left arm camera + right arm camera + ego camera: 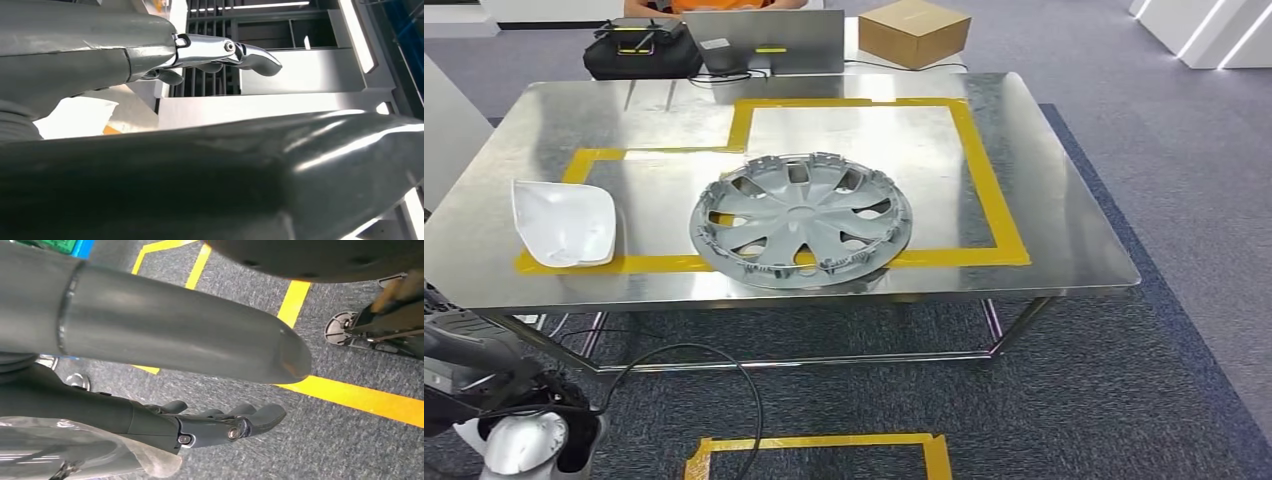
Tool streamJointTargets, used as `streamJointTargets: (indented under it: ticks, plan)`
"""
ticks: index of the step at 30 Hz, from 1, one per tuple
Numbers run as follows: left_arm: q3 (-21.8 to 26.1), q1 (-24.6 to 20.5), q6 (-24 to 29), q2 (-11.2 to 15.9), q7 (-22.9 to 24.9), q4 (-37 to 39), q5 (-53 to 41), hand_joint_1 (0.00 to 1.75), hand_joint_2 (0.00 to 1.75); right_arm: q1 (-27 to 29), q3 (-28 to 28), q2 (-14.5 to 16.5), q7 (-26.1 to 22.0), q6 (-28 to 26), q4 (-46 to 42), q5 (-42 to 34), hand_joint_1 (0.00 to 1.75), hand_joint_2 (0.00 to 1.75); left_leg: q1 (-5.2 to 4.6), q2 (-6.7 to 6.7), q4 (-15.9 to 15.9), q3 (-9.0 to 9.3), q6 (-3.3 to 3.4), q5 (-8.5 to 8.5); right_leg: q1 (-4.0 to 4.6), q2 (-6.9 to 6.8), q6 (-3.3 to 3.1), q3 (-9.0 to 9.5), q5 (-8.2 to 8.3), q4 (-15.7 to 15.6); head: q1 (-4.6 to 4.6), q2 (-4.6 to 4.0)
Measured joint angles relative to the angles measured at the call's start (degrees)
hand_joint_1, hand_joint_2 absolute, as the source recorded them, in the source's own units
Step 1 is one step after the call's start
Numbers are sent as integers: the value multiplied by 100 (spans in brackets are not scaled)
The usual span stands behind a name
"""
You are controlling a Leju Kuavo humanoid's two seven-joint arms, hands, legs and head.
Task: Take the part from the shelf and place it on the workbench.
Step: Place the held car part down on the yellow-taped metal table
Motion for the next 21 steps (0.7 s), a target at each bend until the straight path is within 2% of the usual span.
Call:
streamJointTargets:
  ticks: [1, 3, 4, 5, 7, 8, 9, 10, 11, 12, 14, 15, 16, 19, 20, 21]
  plan:
    - [-1, 2, -1, 0, 0, 0, 7, 0, 0, -3, -8, 0, 1, -1, 0, 1, 0, 0, -9, 0, 8, -16, -32, 23, 9, 5, -33, 38, 12, -98, -1, 0]
    - [-2, 7, -2, -1, 0, 1, 15, 0, 0, 8, -20, 2, 2, -3, 1, 8, 0, 0, -6, -3, 2, -36, -101, 79, 17, 2, -114, -2, 72, -101, -1, 0]
    - [-1, 10, -2, 0, 0, 2, 17, 0, 0, 10, -25, 4, 3, -5, 1, 13, 0, 0, 1, -9, 31, -60, -135, 41, 12, -8, -161, -27, 115, -104, -2, 0]
    - [-1, 12, -2, 1, 0, 3, 19, 0, 0, 8, -28, 6, 3, -9, 1, 18, 0, 0, 7, -14, 143, -109, -168, -90, 4, -19, -209, -61, 164, -113, -11, 0]
    - [1, 17, -2, 2, 0, 9, 32, 0, 0, -2, -33, 9, 3, -21, 1, 25, 0, 0, 21, -21, 694, -288, -223, -591, 0, -36, -273, -161, 271, -116, -41, 0]
    - [1, 20, -2, 2, 0, 14, 39, 0, 0, -2, -35, 9, 3, -27, 1, 27, 0, 0, 26, -21, 1075, -384, -240, -855, 7, -40, -285, -234, 321, -110, -54, 0]
    - [1, 25, -1, 2, 0, 21, 49, 0, 0, -1, -37, 9, 3, -31, 1, 30, 0, 0, 30, -20, 1389, -437, -248, -1037, 16, -43, -288, -308, 375, -103, -60, 0]
    - [1, 29, -1, 2, 0, 29, 54, 0, 0, -1, -38, 9, 3, -31, 1, 31, 0, 0, 30, -20, 1547, -412, -246, -1115, 24, -47, -286, -383, 424, -94, -61, 0]
    - [1, 32, 0, 2, 0, 36, 59, 0, 0, -1, -39, 9, 3, -31, 1, 32, 0, 0, 30, -21, 1472, -278, -234, -1083, 32, -49, -282, -455, 470, -83, -61, 0]
    - [1, 32, 1, 2, 0, 41, 64, 0, 0, -2, -40, 9, 3, -31, 1, 32, 0, 0, 28, -21, 1165, -33, -210, -965, 40, -49, -275, -519, 515, -73, -63, 0]
    - [1, 24, 1, 3, 0, 44, 76, 0, 0, -3, -40, 16, 3, -31, 1, 34, 0, 0, 6, -18, 276, 556, -132, -724, 58, -43, -247, -610, 601, -55, -61, 0]
    - [0, 15, 1, 2, -1, 46, 84, 0, 0, -3, -40, 21, 4, -32, 1, 36, 0, 0, -12, -15, -44, 739, -96, -649, 61, -43, -219, -638, 646, -52, -61, 0]
    - [-1, 9, 1, 3, 0, 49, 91, 0, 0, -5, -40, 26, 7, -34, 1, 37, 0, 0, -35, -13, -208, 817, -66, -616, 58, -46, -188, -656, 690, -52, -58, 0]
    - [-2, 3, 1, 6, 0, 58, 103, 0, 0, -4, -40, 27, 16, -39, 1, 43, 0, 0, -60, 2, -243, 731, 12, -475, 30, -47, -88, -692, 783, -68, -57, 0]
    - [-2, -1, -1, 5, 0, 60, 106, 0, 0, -2, -40, 27, 18, -40, 1, 46, 0, 0, -48, 13, -255, 678, 50, -408, 24, -37, -56, -735, 680, -8, -46, 0]
    - [-2, -5, -2, 2, 0, 62, 107, 0, 0, 1, -41, 26, 22, -41, 1, 49, 0, 0, -33, 25, -270, 609, 83, -333, 19, -27, -25, -808, 470, 150, -31, 0]
